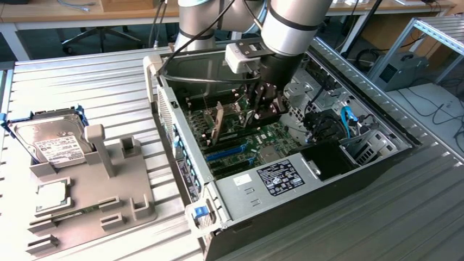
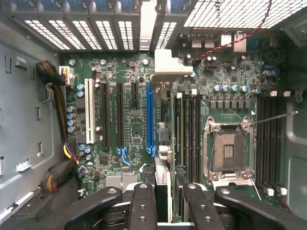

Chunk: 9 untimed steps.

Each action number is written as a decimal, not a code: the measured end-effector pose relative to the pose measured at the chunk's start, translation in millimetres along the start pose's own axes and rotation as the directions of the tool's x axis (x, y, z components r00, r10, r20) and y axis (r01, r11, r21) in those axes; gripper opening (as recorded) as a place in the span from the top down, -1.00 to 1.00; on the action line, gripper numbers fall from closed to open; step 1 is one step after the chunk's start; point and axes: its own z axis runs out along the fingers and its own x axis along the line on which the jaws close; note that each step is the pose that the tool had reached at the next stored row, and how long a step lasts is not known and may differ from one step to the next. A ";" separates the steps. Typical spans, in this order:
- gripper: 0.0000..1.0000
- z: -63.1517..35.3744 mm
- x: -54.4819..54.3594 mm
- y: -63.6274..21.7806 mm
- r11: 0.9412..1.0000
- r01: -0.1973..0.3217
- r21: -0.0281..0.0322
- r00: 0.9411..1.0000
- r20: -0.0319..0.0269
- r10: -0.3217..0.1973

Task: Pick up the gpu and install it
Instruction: 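Insert the gpu into the slot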

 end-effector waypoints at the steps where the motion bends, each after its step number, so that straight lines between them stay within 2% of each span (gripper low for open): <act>1: 0.46 0.1 0.0 0.7 1.000 0.000 0.000 1.000 0.000 0.000; 9: 0.46 2.1 0.7 8.6 1.000 0.000 0.000 1.000 0.000 0.000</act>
